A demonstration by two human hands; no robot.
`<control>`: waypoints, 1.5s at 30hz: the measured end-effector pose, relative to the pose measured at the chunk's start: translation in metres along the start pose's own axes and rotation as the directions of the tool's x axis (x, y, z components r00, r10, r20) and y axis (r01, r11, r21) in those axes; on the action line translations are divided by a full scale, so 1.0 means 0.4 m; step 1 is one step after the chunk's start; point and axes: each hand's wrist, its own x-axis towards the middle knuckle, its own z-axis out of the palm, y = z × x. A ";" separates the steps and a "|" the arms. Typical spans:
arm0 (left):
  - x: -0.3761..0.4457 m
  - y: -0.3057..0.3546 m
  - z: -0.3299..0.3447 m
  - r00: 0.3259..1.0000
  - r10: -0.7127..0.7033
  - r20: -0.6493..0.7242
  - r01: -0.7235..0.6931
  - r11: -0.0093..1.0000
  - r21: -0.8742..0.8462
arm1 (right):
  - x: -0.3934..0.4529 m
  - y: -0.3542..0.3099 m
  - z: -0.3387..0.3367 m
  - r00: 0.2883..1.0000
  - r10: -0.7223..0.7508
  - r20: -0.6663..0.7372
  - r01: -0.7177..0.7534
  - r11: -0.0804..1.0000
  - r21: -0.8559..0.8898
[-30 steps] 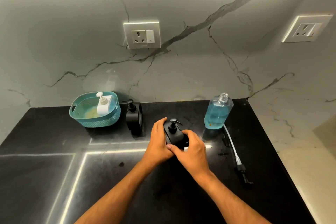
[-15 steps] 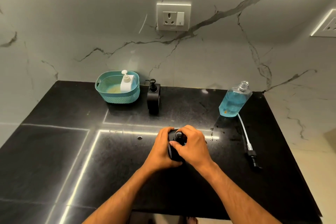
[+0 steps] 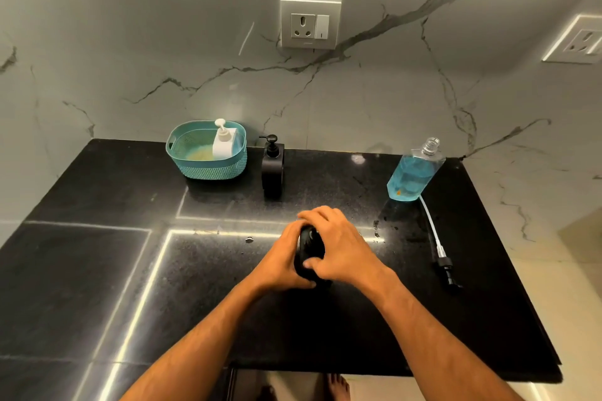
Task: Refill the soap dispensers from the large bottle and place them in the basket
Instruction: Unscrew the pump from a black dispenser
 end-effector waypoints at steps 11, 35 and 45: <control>-0.003 0.009 0.008 0.999 -0.034 0.010 0.034 0.999 -0.016 | 0.004 -0.064 -0.034 0.986 0.165 -0.001 -0.165 0.985 -0.052; 0.006 -0.008 0.025 0.998 -0.056 -0.008 0.056 0.998 0.028 | 0.012 -0.077 -0.043 0.992 0.125 -0.025 -0.128 0.978 -0.166; 0.014 -0.012 0.032 0.999 -0.042 -0.022 0.044 0.997 0.069 | 0.012 -0.094 -0.183 0.981 0.078 -0.176 -0.077 0.997 0.013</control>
